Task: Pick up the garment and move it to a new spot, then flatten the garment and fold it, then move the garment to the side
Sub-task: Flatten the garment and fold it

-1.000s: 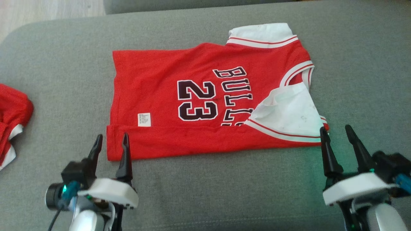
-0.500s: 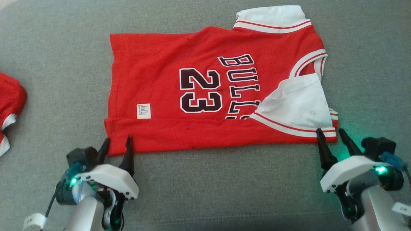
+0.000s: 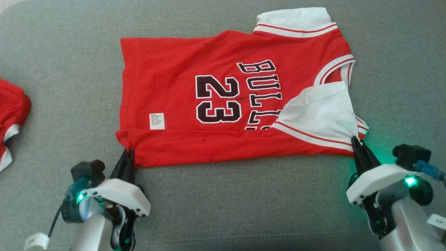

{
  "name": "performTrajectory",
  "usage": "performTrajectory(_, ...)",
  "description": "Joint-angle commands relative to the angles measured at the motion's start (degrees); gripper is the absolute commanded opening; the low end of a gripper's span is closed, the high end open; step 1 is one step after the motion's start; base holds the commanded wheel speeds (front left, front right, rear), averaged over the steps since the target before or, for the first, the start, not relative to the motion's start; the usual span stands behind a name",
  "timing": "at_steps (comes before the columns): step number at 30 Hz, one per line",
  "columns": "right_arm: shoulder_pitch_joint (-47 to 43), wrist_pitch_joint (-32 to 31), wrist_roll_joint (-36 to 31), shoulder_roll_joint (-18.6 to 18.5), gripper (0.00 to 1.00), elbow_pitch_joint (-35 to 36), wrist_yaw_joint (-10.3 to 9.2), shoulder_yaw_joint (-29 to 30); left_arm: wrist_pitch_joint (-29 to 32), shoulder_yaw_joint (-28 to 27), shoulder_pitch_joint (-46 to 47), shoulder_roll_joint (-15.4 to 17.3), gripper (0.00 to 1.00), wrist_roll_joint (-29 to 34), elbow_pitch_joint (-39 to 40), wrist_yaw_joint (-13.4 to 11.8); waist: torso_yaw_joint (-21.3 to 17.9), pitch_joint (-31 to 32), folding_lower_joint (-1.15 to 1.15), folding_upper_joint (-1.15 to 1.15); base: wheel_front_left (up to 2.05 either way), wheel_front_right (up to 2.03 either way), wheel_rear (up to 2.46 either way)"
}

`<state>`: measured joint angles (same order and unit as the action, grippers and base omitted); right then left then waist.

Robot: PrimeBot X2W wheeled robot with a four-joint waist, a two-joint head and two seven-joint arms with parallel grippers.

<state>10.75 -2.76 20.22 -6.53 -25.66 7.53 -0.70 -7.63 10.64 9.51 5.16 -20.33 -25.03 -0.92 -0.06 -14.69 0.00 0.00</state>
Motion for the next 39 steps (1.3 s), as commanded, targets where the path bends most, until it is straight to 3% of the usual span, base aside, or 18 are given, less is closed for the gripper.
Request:
performTrajectory(1, -1.33, 0.3, 0.28, -0.63, 0.0, 2.12, -0.04, -0.96, -0.14, -1.23, -0.15, 0.66, 0.0, -0.43, 2.19, 0.35, 0.0, 0.22, 0.0, 0.0, 0.0, 0.0, 0.0)
performTrajectory(9, -7.25, -0.91, 0.63, 0.12, 0.0, 7.33, -0.04, 1.58, 2.0, -0.98, -4.39, 1.8, 0.0, -1.04, 7.7, 0.01, -0.18, 2.14, 0.0, 0.0, 0.0, 0.0, 0.0)
performTrajectory(22, -17.0, -5.83, -0.51, 2.3, 0.0, 14.77, -0.04, 4.92, 8.94, -0.94, -14.06, 3.77, 0.0, -2.29, 16.98, -2.63, -0.71, 5.86, 0.0, 0.0, 0.0, 0.0, 0.0)
performTrajectory(23, -17.15, -5.73, -0.57, 2.43, 0.0, 15.1, -0.04, 4.96, 9.05, -0.93, -14.37, 3.7, 0.15, -2.55, 17.27, -2.61, -0.78, 6.03, 0.0, 0.0, 0.0, 0.0, 0.0)
performTrajectory(24, -17.27, -5.74, -0.67, 2.55, 0.27, 15.36, -0.04, 4.93, 8.93, -1.01, -14.63, 3.71, 0.93, -2.52, 17.53, -2.85, -0.87, 6.22, 0.0, 0.0, 0.0, 0.0, 0.0)
performTrajectory(25, -17.25, -5.51, -0.83, 2.64, 0.99, 15.82, -0.04, 4.87, 8.88, -0.98, -14.85, 3.64, 1.0, -2.53, 17.73, -3.02, -0.93, 6.39, 0.0, 0.0, 0.0, 0.0, 0.0)
performTrajectory(35, -14.23, 2.93, -4.47, 1.61, 1.0, 27.84, -0.04, 2.21, -2.33, -1.07, -12.7, 2.85, 1.0, 2.63, 25.08, -6.3, -1.17, 8.19, 0.0, 0.0, 0.0, 0.0, 0.0)
performTrajectory(39, -13.94, 4.09, -6.02, 1.31, 1.0, 32.54, -0.04, 1.56, -4.1, -0.56, -11.87, 3.0, 1.0, 4.69, 28.01, -7.21, -1.04, 9.09, 0.0, 0.0, 0.0, 0.0, 0.0)
